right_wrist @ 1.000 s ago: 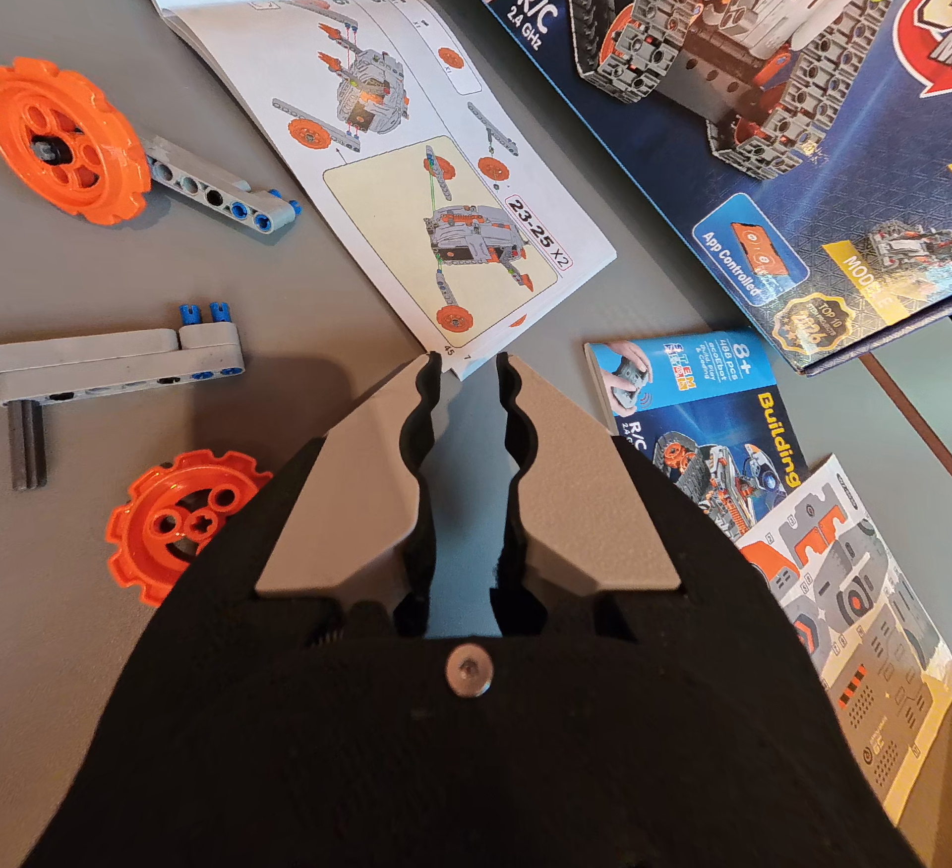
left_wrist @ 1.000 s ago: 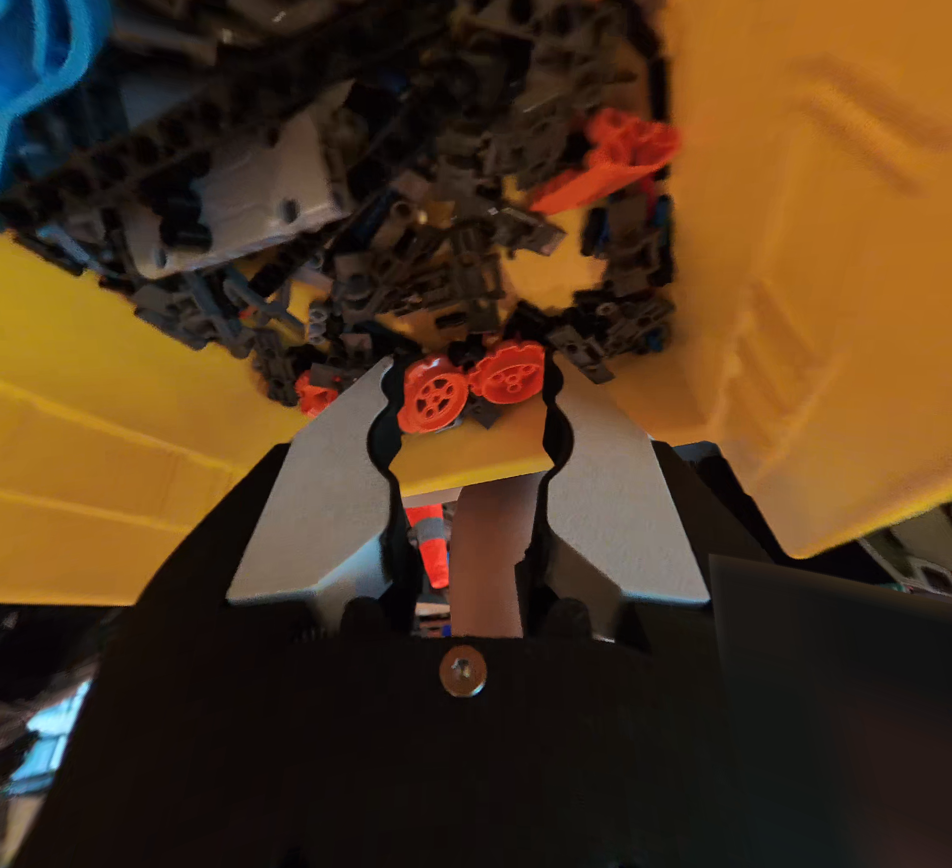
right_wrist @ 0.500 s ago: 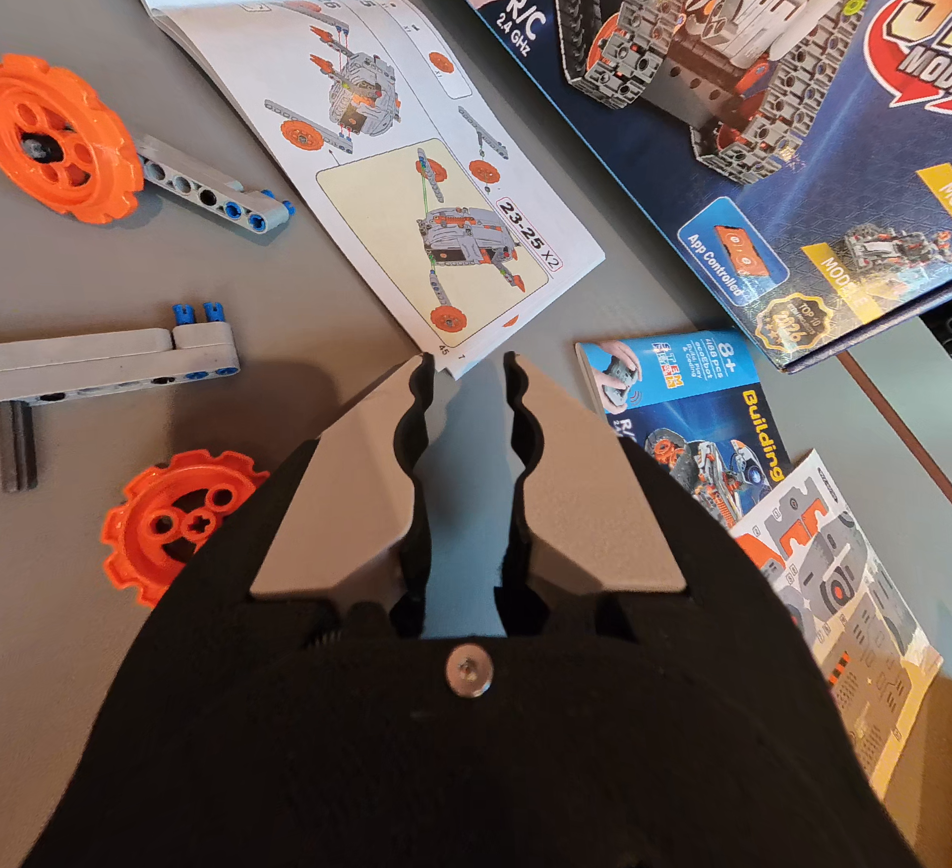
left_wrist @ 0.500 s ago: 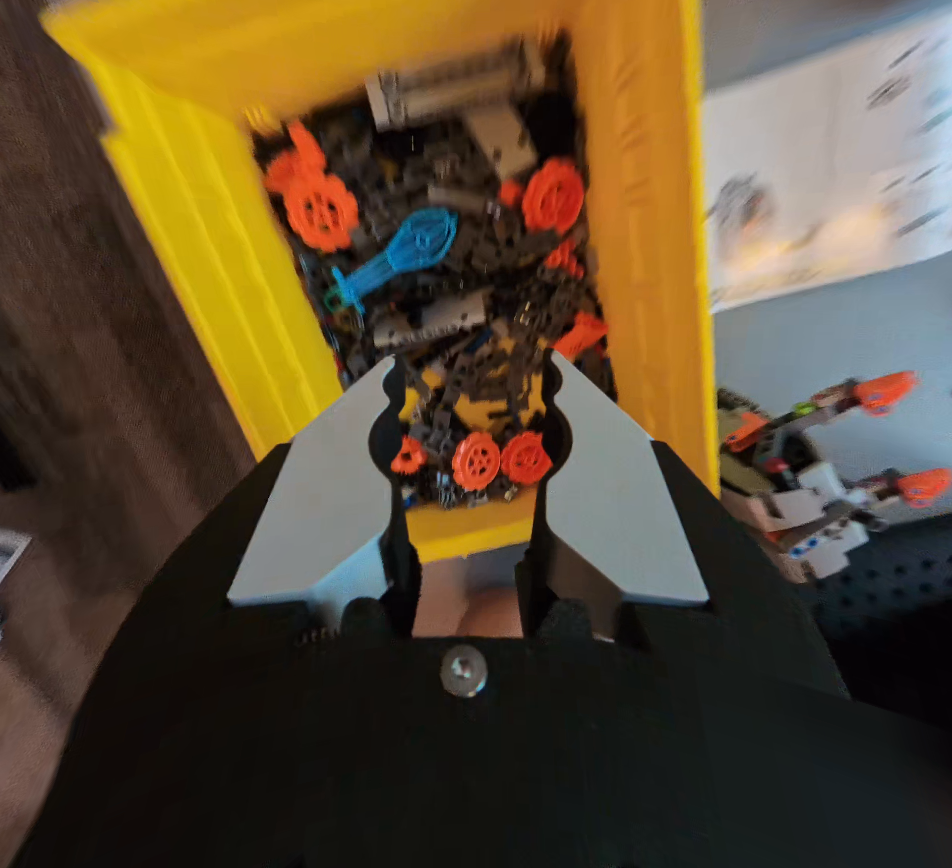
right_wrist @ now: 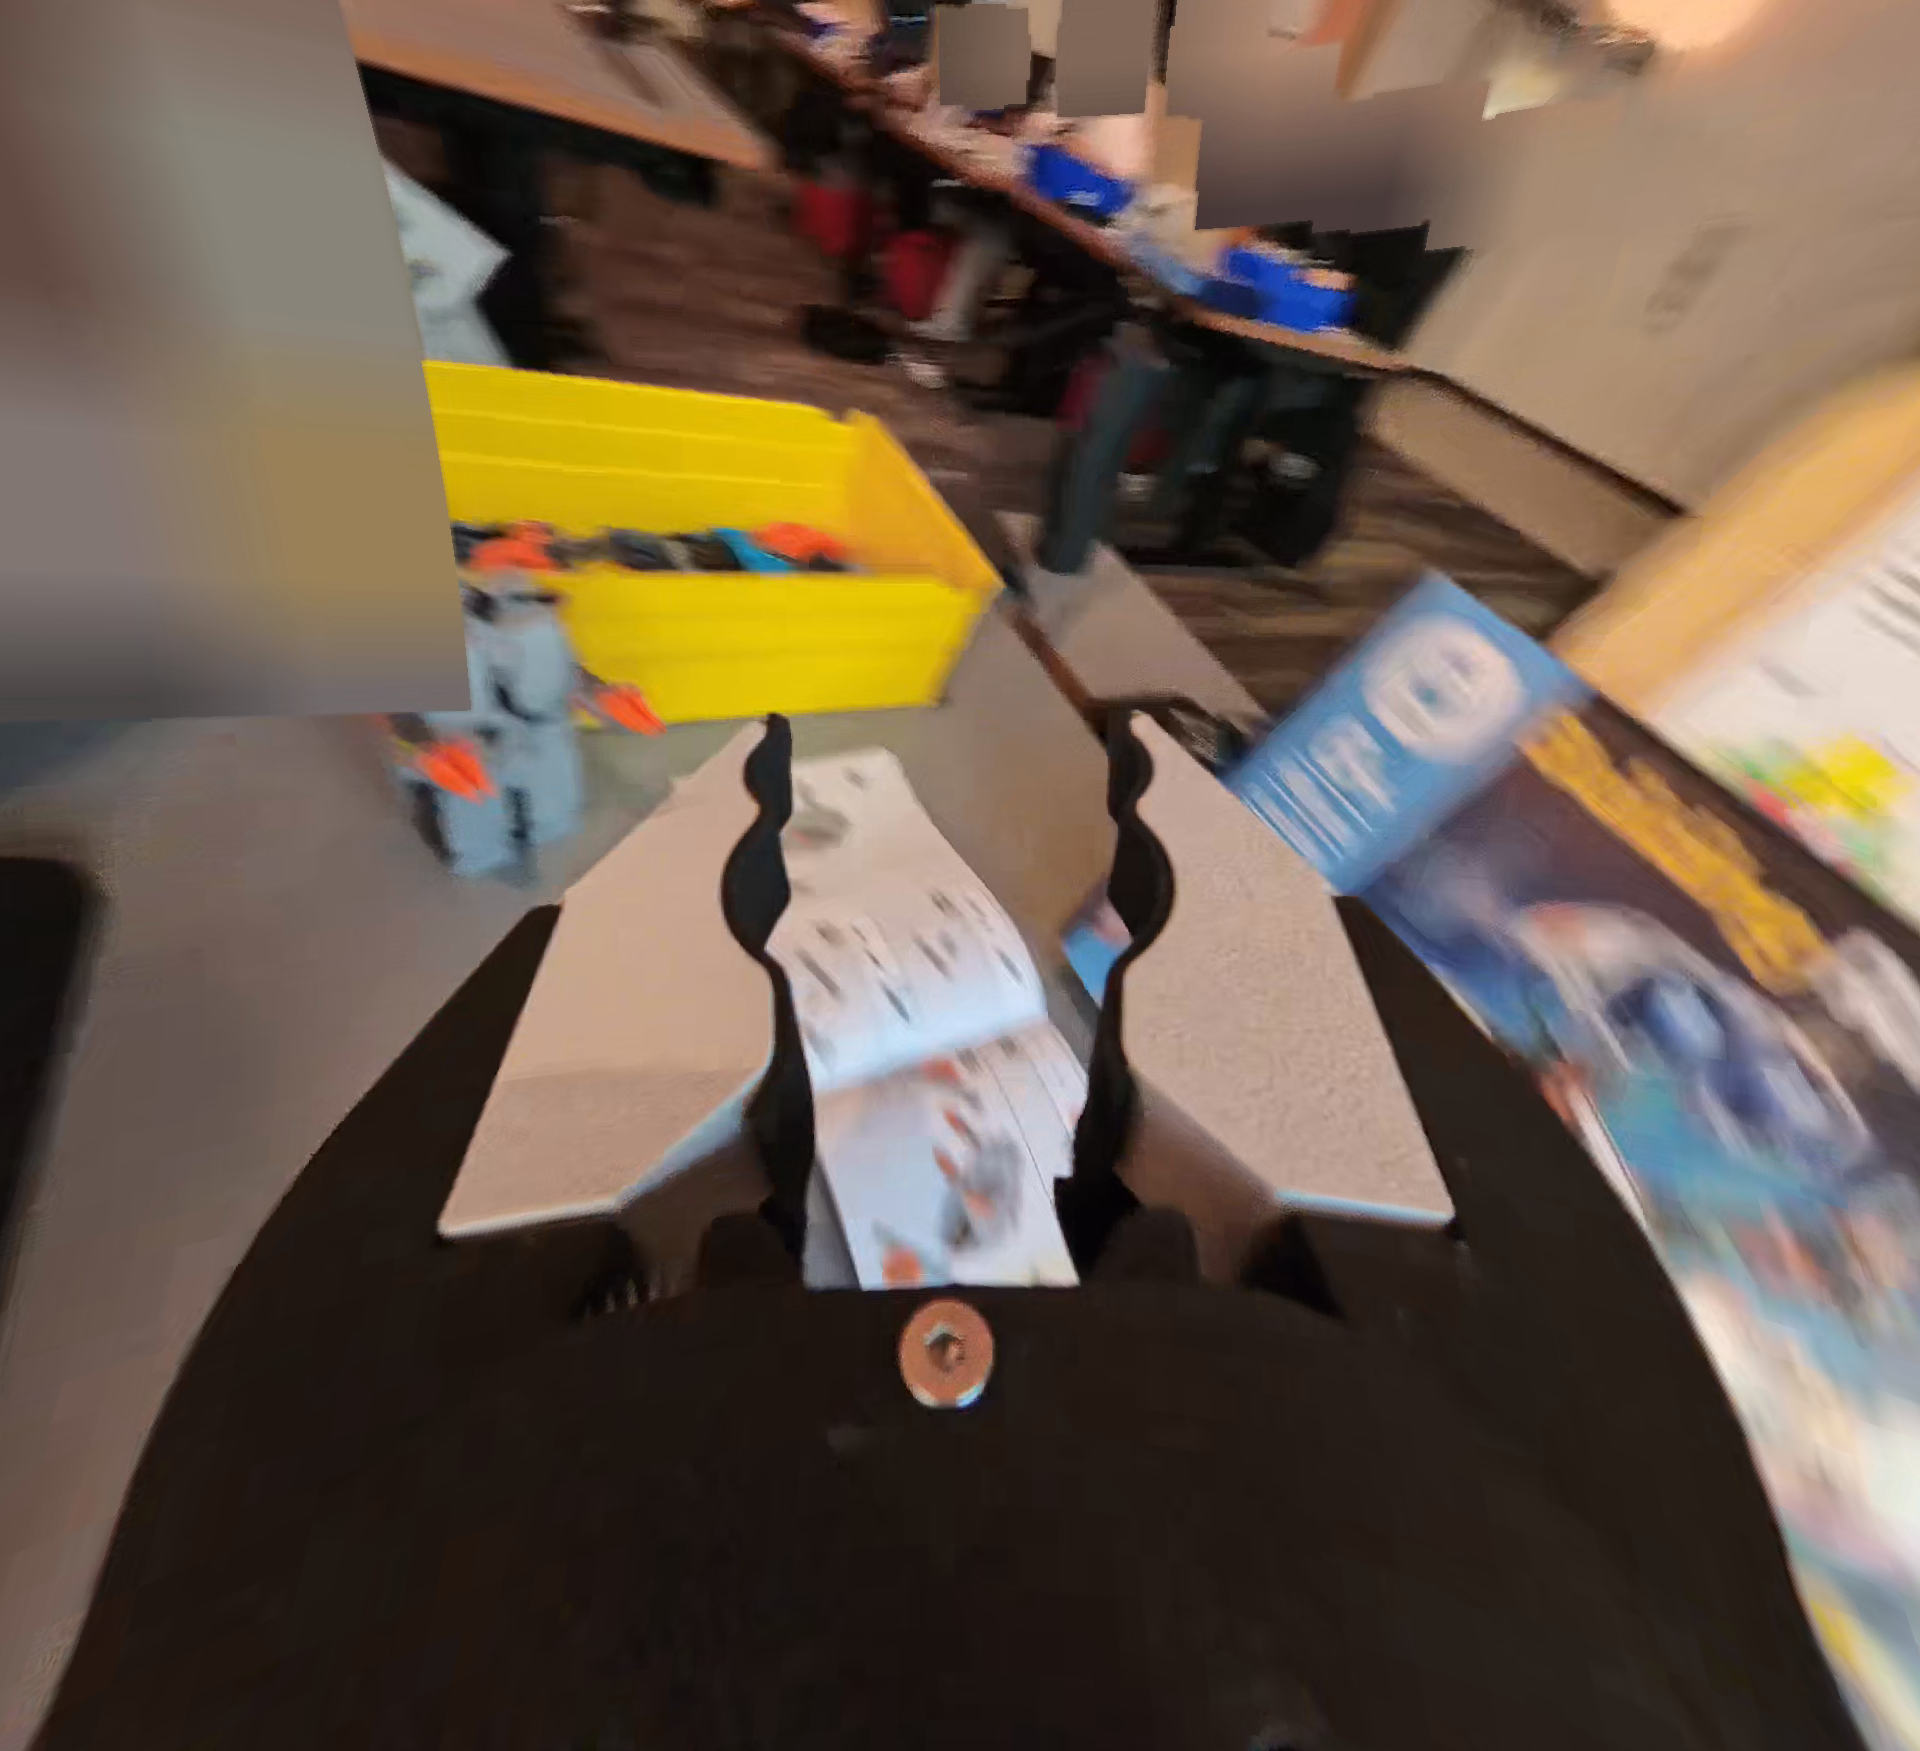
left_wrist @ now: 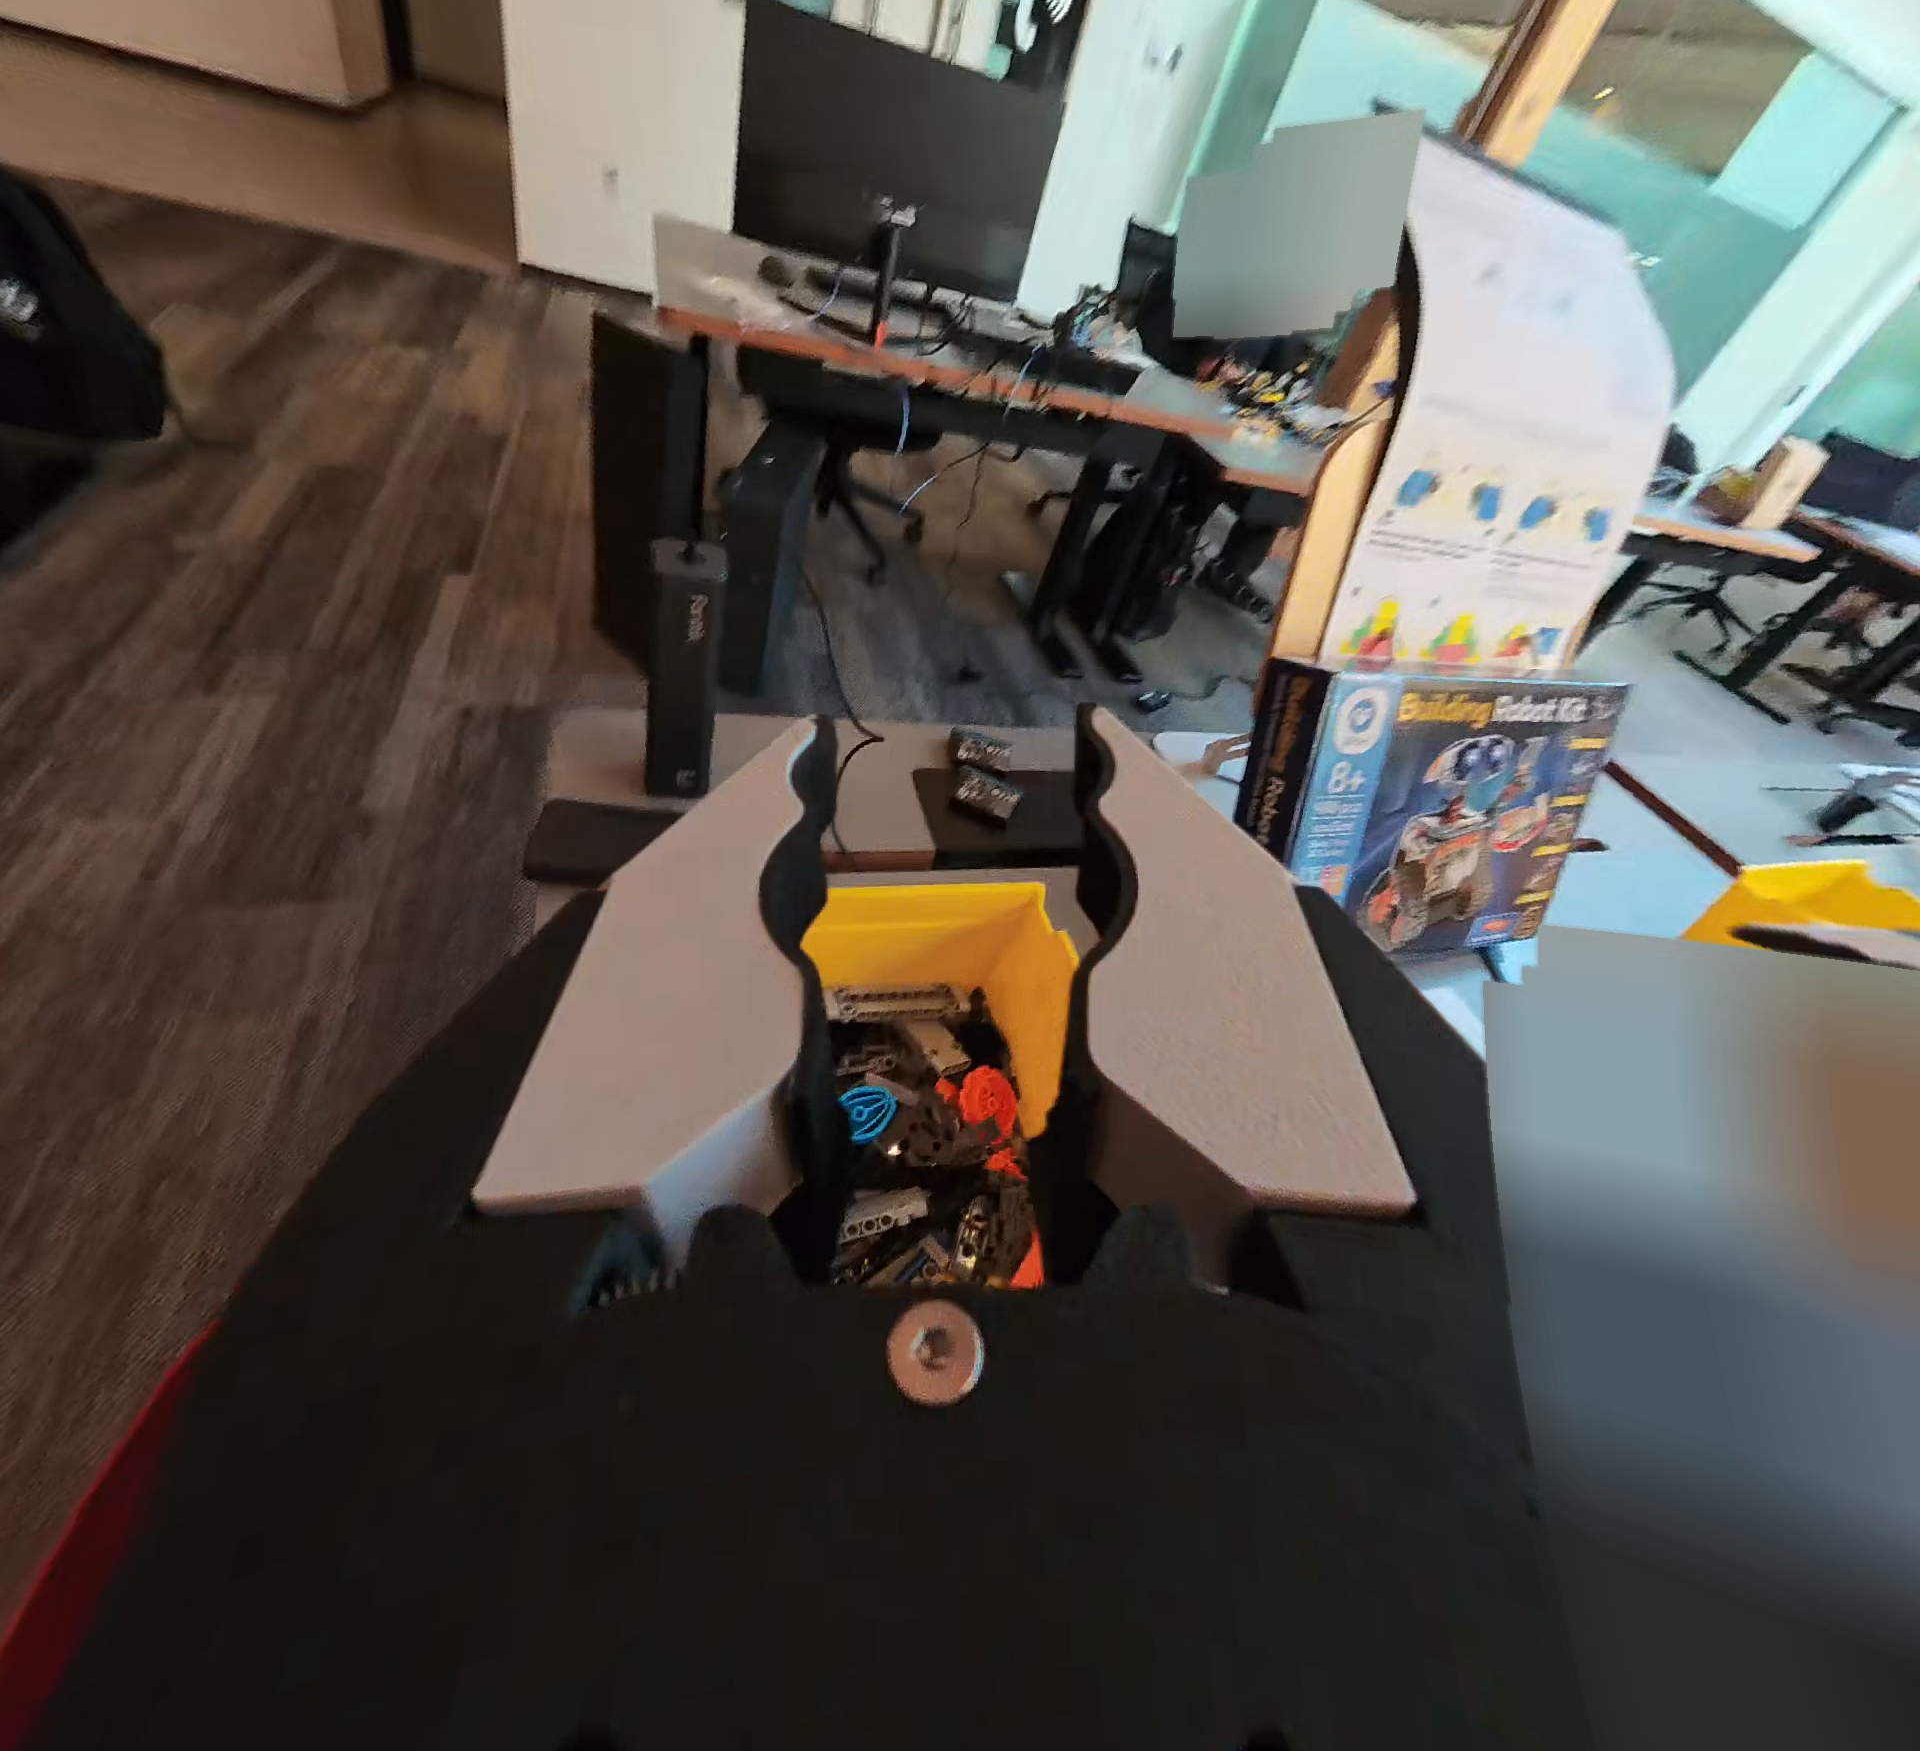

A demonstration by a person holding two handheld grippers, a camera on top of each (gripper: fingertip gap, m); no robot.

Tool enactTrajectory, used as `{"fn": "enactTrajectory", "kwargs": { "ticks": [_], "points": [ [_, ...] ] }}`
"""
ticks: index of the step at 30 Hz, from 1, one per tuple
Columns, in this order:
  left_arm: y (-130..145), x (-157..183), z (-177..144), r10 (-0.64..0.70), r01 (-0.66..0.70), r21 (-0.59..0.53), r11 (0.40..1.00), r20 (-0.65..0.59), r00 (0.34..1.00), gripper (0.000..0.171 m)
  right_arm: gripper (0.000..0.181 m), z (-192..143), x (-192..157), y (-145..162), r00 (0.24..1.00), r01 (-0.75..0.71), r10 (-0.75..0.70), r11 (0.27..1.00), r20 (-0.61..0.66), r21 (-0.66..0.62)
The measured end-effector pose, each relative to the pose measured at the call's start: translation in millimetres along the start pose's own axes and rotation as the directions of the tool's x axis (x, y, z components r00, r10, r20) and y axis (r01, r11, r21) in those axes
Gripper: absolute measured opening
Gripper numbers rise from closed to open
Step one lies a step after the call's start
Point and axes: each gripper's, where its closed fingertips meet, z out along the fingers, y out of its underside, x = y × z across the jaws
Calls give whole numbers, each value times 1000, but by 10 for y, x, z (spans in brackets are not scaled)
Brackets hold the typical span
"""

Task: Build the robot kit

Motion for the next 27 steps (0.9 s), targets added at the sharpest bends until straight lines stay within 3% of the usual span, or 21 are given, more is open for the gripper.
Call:
{"fn": "enactTrajectory", "kwargs": {
  "ticks": [3,5,9,11,13,16,19,23,27],
  "points": [
    [-99,85,-51,-2,8,67,998,-89,996,73,61,676,-459,-623,959,118,-122,993,257,30],
    [-173,164,-74,18,-1,125,992,-138,990,72,61,1154,-787,-864,896,204,-197,979,397,26],
    [-333,369,-159,83,-14,273,962,-244,966,69,61,2131,-1223,-740,725,486,-387,874,569,-25],
    [-434,482,-260,137,-19,377,926,-288,948,67,60,2571,-1399,-578,675,521,-380,852,633,-44],
    [-461,516,-325,189,-66,438,896,-244,951,68,60,2866,-1672,-383,602,515,-328,856,728,-40],
    [-511,407,-381,215,-140,484,864,-101,971,71,70,3101,-2065,54,438,576,-254,815,862,-52],
    [-512,416,-425,168,-80,484,872,-143,975,66,71,3225,-2371,385,300,642,-227,766,927,-20],
    [-505,567,-537,106,57,470,881,-314,944,57,69,3306,-2687,594,212,642,-180,766,961,2],
    [-511,642,-608,125,51,482,875,-325,937,53,65,3349,-2817,807,169,688,-180,725,969,14]
  ]
}}
